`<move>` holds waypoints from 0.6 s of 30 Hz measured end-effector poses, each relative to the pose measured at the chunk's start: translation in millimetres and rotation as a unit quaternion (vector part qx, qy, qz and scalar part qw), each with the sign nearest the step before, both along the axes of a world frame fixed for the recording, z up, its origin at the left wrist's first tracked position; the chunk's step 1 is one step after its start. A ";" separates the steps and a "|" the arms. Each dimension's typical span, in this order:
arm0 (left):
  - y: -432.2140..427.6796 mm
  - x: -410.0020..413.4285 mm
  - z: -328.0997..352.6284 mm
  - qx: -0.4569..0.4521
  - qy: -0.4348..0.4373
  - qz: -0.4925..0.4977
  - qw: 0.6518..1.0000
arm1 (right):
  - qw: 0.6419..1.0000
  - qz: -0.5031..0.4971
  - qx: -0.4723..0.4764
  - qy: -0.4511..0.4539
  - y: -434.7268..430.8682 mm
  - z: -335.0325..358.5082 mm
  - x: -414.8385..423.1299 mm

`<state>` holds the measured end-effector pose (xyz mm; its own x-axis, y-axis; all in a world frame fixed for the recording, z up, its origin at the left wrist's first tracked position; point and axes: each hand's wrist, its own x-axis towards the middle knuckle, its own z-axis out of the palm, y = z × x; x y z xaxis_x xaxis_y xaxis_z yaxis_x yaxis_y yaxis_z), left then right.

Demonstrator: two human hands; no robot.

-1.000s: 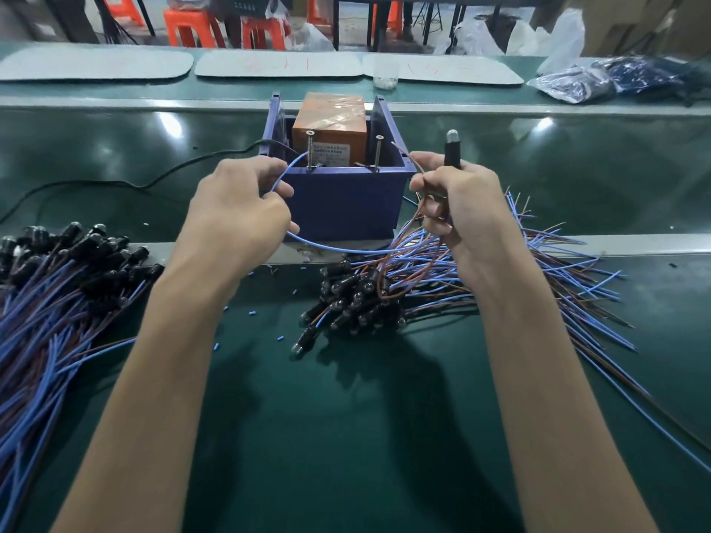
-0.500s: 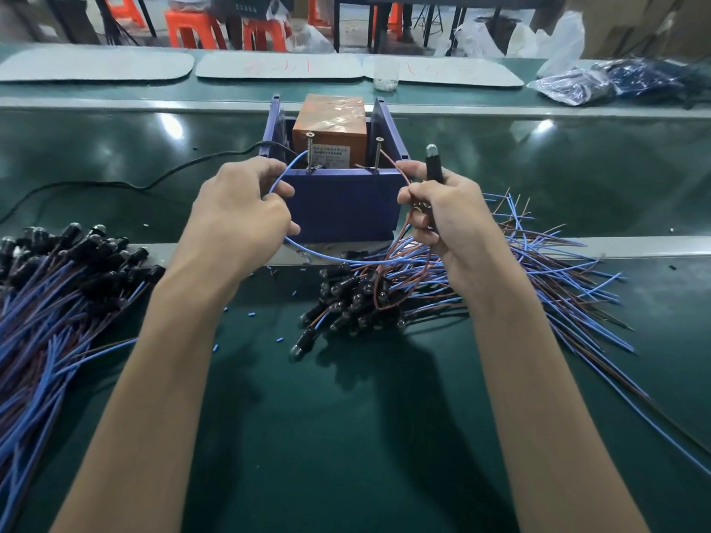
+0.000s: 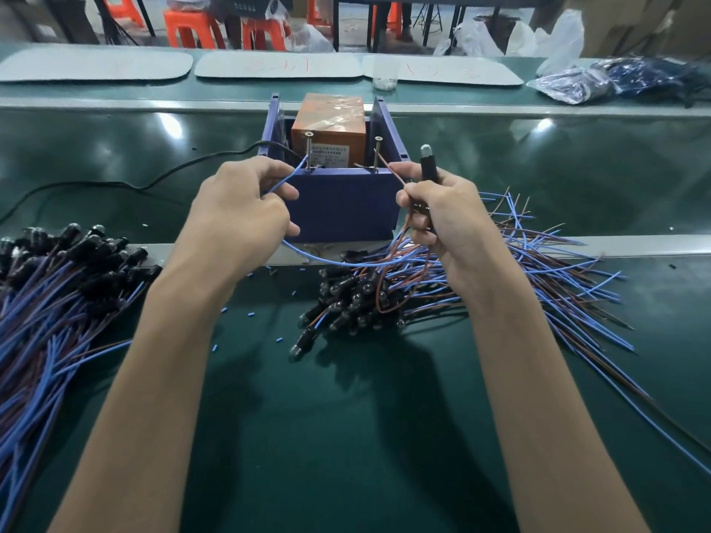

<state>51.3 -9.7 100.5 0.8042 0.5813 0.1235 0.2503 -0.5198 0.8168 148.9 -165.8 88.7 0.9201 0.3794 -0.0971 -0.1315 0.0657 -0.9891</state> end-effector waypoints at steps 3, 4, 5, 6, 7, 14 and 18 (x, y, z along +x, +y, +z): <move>-0.5 -0.4 -0.2 0.000 0.004 -0.004 1.000 | 1.000 0.001 0.001 0.000 -0.4 0.2 -0.1; -0.6 -0.3 -0.4 0.001 0.006 -0.006 1.000 | 1.000 0.001 0.000 0.000 -0.7 0.2 -0.2; -0.6 -0.1 -0.5 -0.001 0.007 -0.008 1.000 | 1.000 0.001 -0.002 -0.001 -1.1 -0.1 0.0; -0.6 0.1 -0.2 -0.002 0.007 -0.010 1.000 | 1.000 0.001 -0.003 -0.002 -1.1 -0.6 0.2; -0.7 0.0 -0.1 -0.004 0.007 -0.012 1.000 | 1.000 0.001 -0.003 -0.003 -1.2 -1.1 0.0; -2.5 0.1 0.9 -0.008 0.002 -0.023 1.000 | 1.000 -0.011 0.006 -0.015 -2.3 -3.2 0.7; -4.1 0.0 0.4 -0.002 0.004 -0.029 1.000 | 1.000 -0.009 0.002 -0.016 -3.0 -2.7 0.6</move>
